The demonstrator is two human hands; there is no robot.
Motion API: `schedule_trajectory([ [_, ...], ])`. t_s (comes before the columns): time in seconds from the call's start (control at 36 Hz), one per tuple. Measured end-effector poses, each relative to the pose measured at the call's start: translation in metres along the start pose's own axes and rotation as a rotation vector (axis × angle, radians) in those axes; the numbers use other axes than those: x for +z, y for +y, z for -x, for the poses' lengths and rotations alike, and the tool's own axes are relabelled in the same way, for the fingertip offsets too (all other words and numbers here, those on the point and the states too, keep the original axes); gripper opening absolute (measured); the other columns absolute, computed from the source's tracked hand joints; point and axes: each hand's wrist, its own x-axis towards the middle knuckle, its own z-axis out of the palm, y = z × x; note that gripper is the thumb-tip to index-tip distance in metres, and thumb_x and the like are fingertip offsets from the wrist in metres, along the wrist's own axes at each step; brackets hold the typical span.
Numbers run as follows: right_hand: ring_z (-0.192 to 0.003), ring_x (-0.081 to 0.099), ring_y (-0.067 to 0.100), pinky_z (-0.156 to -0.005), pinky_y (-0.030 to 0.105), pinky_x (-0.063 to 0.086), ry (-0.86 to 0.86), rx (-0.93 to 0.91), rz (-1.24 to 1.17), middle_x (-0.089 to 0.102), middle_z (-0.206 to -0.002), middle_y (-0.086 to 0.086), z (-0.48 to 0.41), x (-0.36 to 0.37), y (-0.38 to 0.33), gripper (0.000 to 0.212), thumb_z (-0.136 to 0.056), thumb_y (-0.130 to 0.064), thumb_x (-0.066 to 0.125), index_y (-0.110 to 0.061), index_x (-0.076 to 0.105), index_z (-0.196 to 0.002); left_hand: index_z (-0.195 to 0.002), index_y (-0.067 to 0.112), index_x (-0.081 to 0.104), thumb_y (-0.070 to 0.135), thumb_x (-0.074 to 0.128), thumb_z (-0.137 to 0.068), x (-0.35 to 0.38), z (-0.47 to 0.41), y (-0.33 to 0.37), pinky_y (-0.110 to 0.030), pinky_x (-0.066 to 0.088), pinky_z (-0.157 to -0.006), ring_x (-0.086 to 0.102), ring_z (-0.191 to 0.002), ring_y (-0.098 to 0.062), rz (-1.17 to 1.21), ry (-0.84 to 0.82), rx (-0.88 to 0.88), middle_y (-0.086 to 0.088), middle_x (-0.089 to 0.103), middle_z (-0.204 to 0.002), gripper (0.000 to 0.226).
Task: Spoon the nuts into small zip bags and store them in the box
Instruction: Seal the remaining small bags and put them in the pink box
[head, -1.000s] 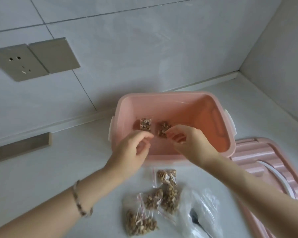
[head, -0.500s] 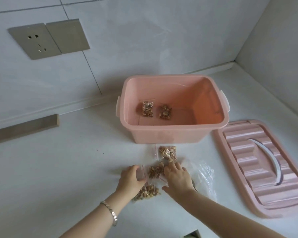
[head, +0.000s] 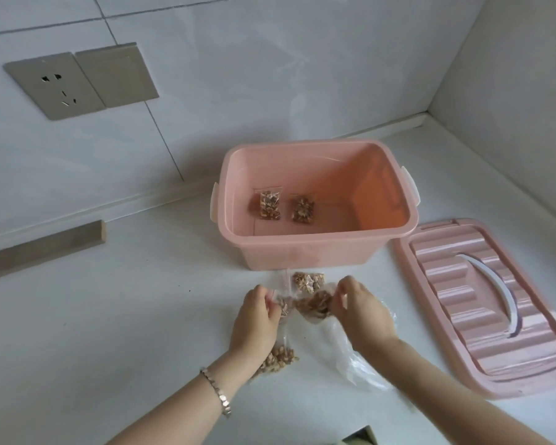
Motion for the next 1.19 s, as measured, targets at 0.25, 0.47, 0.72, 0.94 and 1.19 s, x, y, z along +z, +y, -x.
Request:
schedule_trajectory([
  [0.25,-0.07,0.06,0.023,-0.052,0.024,0.033,0.243,-0.207,-0.196,0.062,-0.083,0.007,-0.028,-0.101,-0.02,0.017,-0.093,-0.022,0.049,-0.007,0.051,-0.102,-0.088,0.011,0.053,0.014,0.051,-0.093,-0.097,-0.018,0.064,-0.022,0.037,-0.054,0.051,-0.059,-0.016,-0.022,0.174,0.457,-0.003,0.058,-0.067,0.007],
  [0.47,-0.079,0.055,0.024,-0.06,0.017,0.026,0.218,-0.329,-0.118,0.063,-0.092,0.013,-0.133,-0.111,-0.035,0.019,-0.093,-0.012,0.051,0.003,0.056,-0.104,-0.088,0.008,0.06,0.01,0.058,-0.089,-0.112,-0.126,0.097,-0.025,0.042,-0.077,0.058,-0.084,-0.015,0.04,0.107,0.287,-0.001,0.063,-0.087,0.003],
  [0.72,-0.103,0.059,0.03,-0.084,0.031,0.042,-0.27,-0.227,0.107,0.066,-0.108,0.019,-0.237,-0.031,-0.027,0.021,-0.091,-0.012,0.051,-0.003,0.063,-0.106,-0.087,0.017,0.056,0.009,0.055,-0.092,-0.059,-0.221,0.077,-0.023,0.035,-0.065,0.05,-0.077,-0.018,-0.387,-0.303,0.063,-0.007,0.059,-0.089,0.009],
  [0.94,-0.106,0.057,0.026,-0.086,0.027,0.041,-0.355,-0.162,0.075,0.064,-0.113,0.013,-0.264,0.001,-0.015,0.02,-0.09,-0.011,0.054,-0.009,0.064,-0.106,-0.105,0.01,0.061,0.007,0.054,-0.091,-0.037,-0.25,0.058,-0.023,0.038,-0.075,0.055,-0.094,-0.022,-0.461,-0.356,-0.022,-0.009,0.061,-0.113,0.016],
  [1.19,-0.099,0.061,0.027,-0.085,0.037,0.05,-0.196,-0.248,0.046,0.067,-0.103,0.005,-0.217,-0.051,-0.025,0.02,-0.086,-0.019,0.057,-0.017,0.065,-0.104,-0.121,0.018,0.052,0.013,0.052,-0.092,-0.075,-0.184,0.091,-0.002,0.037,-0.062,0.057,-0.075,-0.006,-0.343,-0.207,0.205,0.003,0.058,-0.105,0.03],
])
